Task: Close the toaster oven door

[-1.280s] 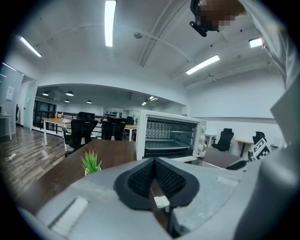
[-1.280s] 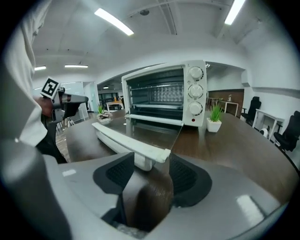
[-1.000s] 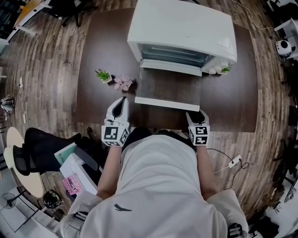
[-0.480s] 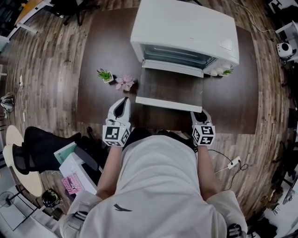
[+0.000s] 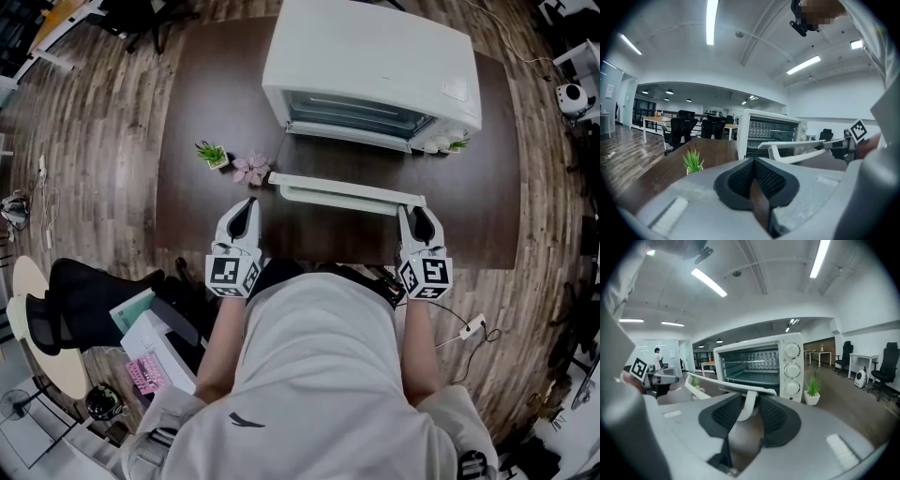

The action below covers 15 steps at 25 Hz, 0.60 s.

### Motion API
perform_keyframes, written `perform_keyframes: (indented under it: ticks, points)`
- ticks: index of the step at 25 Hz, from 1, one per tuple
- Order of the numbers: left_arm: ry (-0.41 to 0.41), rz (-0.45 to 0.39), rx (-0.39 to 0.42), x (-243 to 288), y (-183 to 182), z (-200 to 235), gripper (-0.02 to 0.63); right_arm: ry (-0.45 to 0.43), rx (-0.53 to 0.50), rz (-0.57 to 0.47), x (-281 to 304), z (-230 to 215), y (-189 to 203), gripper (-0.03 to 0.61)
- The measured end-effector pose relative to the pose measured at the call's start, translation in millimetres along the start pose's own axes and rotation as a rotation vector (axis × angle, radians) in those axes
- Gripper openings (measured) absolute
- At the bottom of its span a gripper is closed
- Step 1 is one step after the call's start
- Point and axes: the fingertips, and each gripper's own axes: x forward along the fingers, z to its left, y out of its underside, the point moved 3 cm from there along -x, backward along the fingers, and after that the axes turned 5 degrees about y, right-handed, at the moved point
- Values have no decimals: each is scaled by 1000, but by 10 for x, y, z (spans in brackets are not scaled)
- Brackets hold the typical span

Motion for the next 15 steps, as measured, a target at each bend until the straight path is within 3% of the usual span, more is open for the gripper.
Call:
perform_keyframes:
  ticks: [7, 15]
  points:
    - [-7, -6, -9, 4, 6, 20, 5, 42, 13, -165, 226, -125, -742, 121]
    - [-18, -6, -18, 31, 1, 64, 5, 58, -26, -249, 530, -248, -1156, 117]
